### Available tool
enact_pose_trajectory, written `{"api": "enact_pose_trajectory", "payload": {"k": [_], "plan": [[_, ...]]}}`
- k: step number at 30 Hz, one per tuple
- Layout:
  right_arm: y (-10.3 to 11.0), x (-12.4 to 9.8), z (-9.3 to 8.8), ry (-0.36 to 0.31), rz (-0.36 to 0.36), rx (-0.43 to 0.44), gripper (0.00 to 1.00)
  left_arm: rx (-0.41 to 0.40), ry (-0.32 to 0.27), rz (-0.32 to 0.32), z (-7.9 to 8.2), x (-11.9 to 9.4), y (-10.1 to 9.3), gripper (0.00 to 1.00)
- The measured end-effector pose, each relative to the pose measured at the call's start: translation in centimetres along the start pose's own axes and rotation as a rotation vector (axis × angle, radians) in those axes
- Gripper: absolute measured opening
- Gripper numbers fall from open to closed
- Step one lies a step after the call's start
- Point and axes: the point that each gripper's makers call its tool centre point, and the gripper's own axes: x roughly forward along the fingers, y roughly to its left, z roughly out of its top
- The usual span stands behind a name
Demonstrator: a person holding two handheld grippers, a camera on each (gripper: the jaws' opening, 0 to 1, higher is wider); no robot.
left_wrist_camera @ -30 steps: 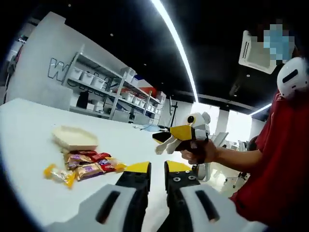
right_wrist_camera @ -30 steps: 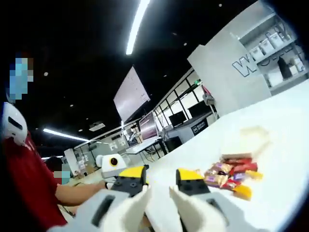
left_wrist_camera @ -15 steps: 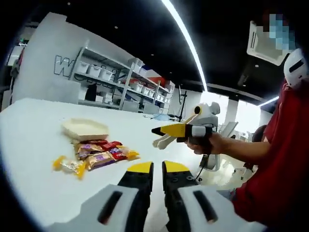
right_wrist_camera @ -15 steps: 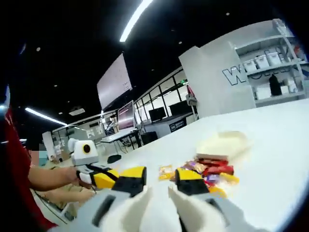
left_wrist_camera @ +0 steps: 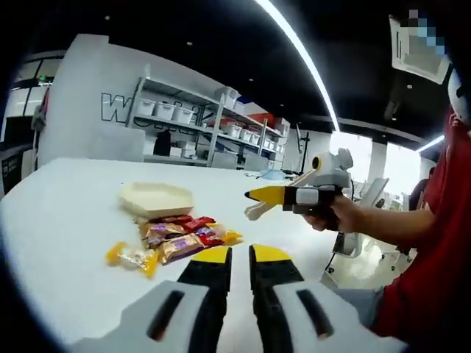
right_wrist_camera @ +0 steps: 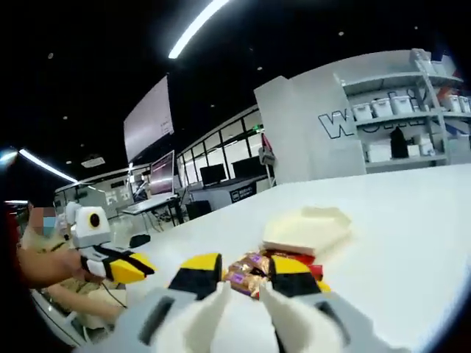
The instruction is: Place the target food into the container with the food tongs after gripping and lifting it, then release it inside without dropping or visibly crushing the food.
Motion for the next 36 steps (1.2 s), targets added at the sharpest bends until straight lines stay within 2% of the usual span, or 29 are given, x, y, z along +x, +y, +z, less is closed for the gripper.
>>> {"api": "enact_pose_trajectory", "payload": {"k": [2,4,7,11,15,22,26,30,36], "plan": [[-0.7,0.7,-0.2,0.02,-0.014,-0.009,0.21,0.004,0.022,0.012,-0.3,-0.1,0.2,0.09],[-1.2,1.4,-0.4,0.034,-0.014,-0.023,0.21,-0.04,0.038,0.033,-0.6,-0.2,0.6,0.11],[-1.6,2.1,-0.8,0.05,-0.001,-0.008,0.21,-0.033,0.029,0.05,-0.5,-0.4,1.0,0.11],[-2.3,2.8,-1.1,0.062,-0.001,-0.005,0.21,-0.061,0.049,0.087,-0.9,-0.6,1.8,0.16],[-2.7,3.5,-1.5,0.083,0.013,-0.008,0.21,-0.047,0.06,0.108,-1.0,-0.8,2.3,0.18],[-2.9,4.0,-2.8,0.128,0.028,-0.022,0.21,-0.021,0.083,0.186,-1.7,-0.8,3.6,0.42],[-2.7,4.3,-3.4,0.143,0.041,-0.036,0.22,-0.049,0.098,0.21,-2.2,-0.9,4.0,0.53],[-2.6,4.7,-3.8,0.159,0.056,-0.055,0.22,-0.073,0.101,0.268,-2.8,-1.2,5.1,0.78],[-2.4,4.9,-4.0,0.167,0.068,-0.07,0.22,-0.065,0.104,0.325,-3.2,-1.8,6.2,0.99]]}}
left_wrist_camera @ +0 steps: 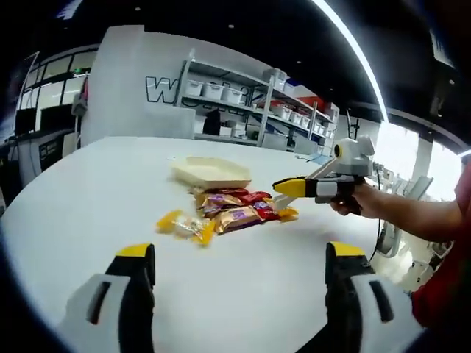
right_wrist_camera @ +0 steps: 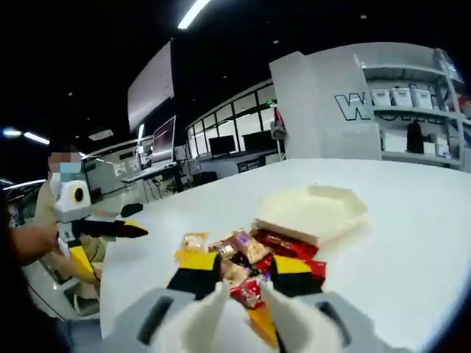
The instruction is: Place the target food into the container with the food tongs after gripping and lifting it, then release it inside without dropping or visibly crushing the food.
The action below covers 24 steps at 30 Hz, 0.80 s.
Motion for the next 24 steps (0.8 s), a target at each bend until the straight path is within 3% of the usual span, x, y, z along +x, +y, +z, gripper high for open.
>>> {"api": "enact_pose_trajectory", "payload": {"k": [2,5,8,11,15,24], "plan": [[-0.1,0.1,0.0,0.003,0.0,-0.005,0.22,0.029,-0.024,0.019,0.3,-0.1,0.5,0.99],[-0.3,0.1,0.1,-0.002,0.0,-0.002,0.22,0.007,-0.03,-0.006,0.5,-0.2,0.2,0.99],[-0.9,0.0,0.2,-0.006,-0.018,-0.002,0.22,0.037,-0.033,-0.005,0.5,-0.2,0.2,0.99],[-2.1,-0.4,0.4,-0.02,-0.051,0.025,0.22,0.049,-0.021,-0.009,0.3,-0.1,0.0,0.99],[-5.3,-1.4,0.5,-0.04,-0.158,0.125,0.21,0.045,-0.022,-0.025,0.2,-0.1,-0.6,0.96],[-6.1,-1.6,-0.3,0.001,-0.215,0.122,0.22,0.043,-0.031,-0.03,0.6,-0.1,-0.6,0.93]]}}
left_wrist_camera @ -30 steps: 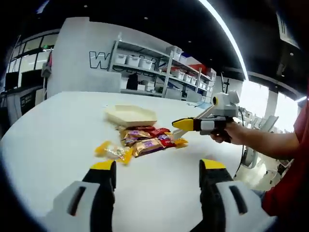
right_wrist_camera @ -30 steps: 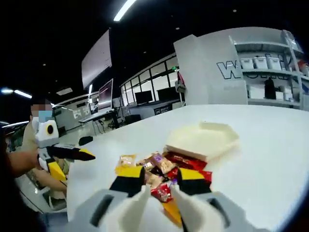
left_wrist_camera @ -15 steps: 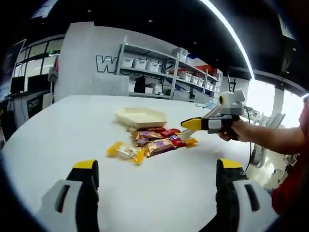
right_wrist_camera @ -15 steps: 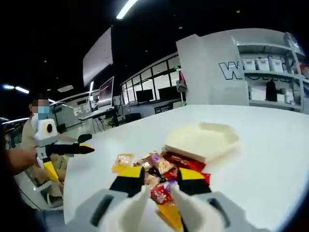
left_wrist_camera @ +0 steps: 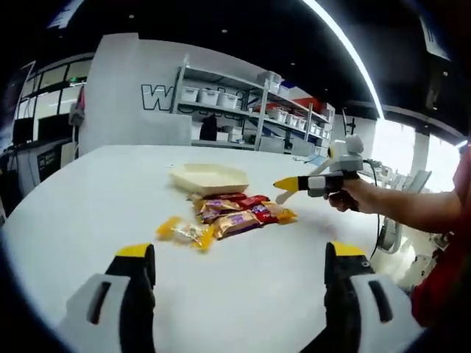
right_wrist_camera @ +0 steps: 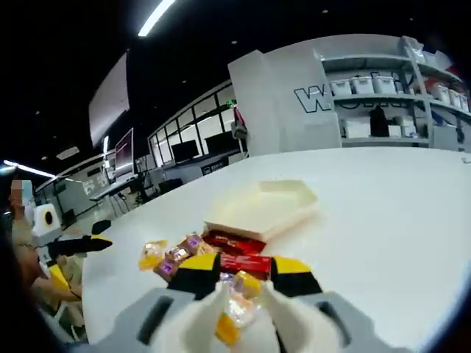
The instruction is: Place the target food into the container with the food tongs after gripping and lifting it, then release it inside without dropping or visibly crushing the food.
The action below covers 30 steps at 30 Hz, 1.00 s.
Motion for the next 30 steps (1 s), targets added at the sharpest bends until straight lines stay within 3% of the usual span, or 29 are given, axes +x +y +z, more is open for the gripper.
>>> {"api": "enact_pose_trajectory", "payload": {"k": [13,16,20,23,30], "plan": [[1.5,-0.2,-0.7,0.047,-0.036,-0.008,0.23,0.002,-0.005,-0.01,0.0,0.0,-0.3,0.9],[1.9,0.1,-1.0,0.079,-0.048,-0.067,0.23,0.004,-0.006,-0.01,0.1,0.0,-0.2,0.9],[2.4,0.4,-1.3,0.097,-0.046,-0.064,0.21,0.001,-0.007,-0.005,0.2,-0.1,0.0,0.89],[2.6,0.5,-1.5,0.107,-0.055,-0.11,0.19,0.001,-0.009,-0.007,0.2,-0.1,0.0,0.88],[1.8,0.4,-1.3,0.106,-0.068,-0.02,0.13,0.002,-0.01,-0.008,0.3,-0.2,0.0,0.86]]}}
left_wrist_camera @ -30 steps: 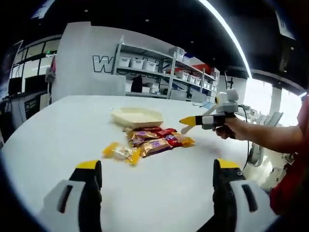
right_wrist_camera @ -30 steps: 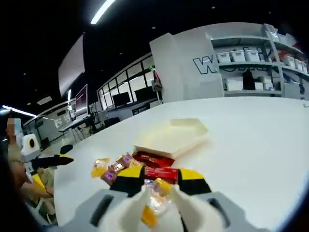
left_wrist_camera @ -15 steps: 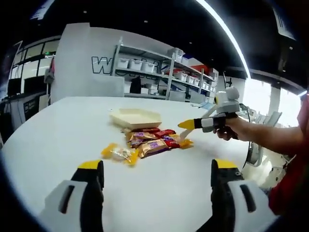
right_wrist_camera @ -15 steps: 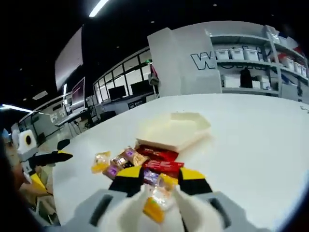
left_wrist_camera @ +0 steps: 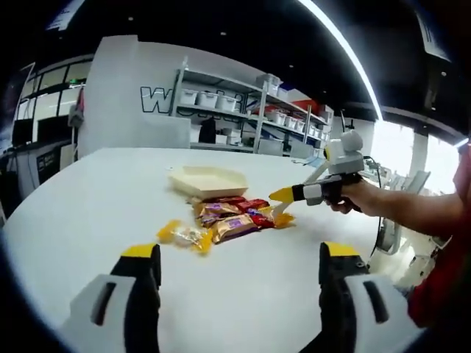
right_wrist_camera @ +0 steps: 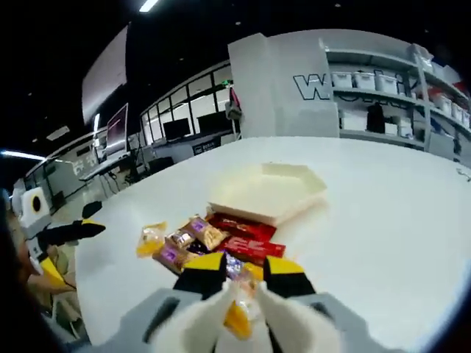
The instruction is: Place the target food into the container with the food tongs after gripping and lifting it, then release it inside without dropping or visibly crushing the food.
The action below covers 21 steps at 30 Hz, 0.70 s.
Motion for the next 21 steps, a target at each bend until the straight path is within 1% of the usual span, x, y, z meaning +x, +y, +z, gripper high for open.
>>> {"api": "enact_pose_trajectory", "payload": {"k": [2,3,4,5,8,10,12,13,14,18,21], "plan": [[-0.2,-0.1,0.0,-0.008,-0.003,0.026,0.12,-0.003,0.0,0.0,0.0,-0.1,0.0,0.87],[-0.2,-0.2,0.1,-0.016,-0.004,0.063,0.12,-0.004,-0.001,0.0,0.0,-0.1,0.0,0.86],[-0.3,-0.2,0.1,-0.021,-0.004,0.068,0.12,-0.004,-0.002,0.001,0.0,-0.1,0.0,0.87],[-0.4,-0.3,0.1,-0.03,0.0,0.105,0.12,-0.004,-0.001,0.003,0.0,-0.2,0.0,0.87],[-0.9,-0.6,0.4,-0.042,-0.011,0.115,0.12,0.021,0.016,0.005,-0.4,-0.3,-0.1,0.86],[-1.0,-1.0,1.1,-0.07,-0.006,0.153,0.12,0.026,0.021,0.003,-0.6,-0.4,-0.2,0.86],[-1.2,-1.4,1.9,-0.085,-0.007,0.161,0.12,0.016,0.021,0.0,-0.6,-0.4,-0.1,0.86],[-1.0,-1.7,2.5,-0.093,0.001,0.16,0.12,0.013,0.017,0.0,-0.6,-0.5,-0.1,0.86],[-1.0,-1.8,2.6,-0.092,0.003,0.161,0.12,0.014,0.015,0.0,-0.5,-0.5,-0.1,0.86],[-0.9,-2.5,4.6,-0.131,0.01,0.152,0.13,0.011,0.007,-0.005,-0.3,-0.5,-0.3,0.85],[-0.7,-2.6,5.7,-0.137,0.015,0.147,0.13,0.013,0.001,-0.004,-0.1,-0.6,-0.4,0.85]]}}
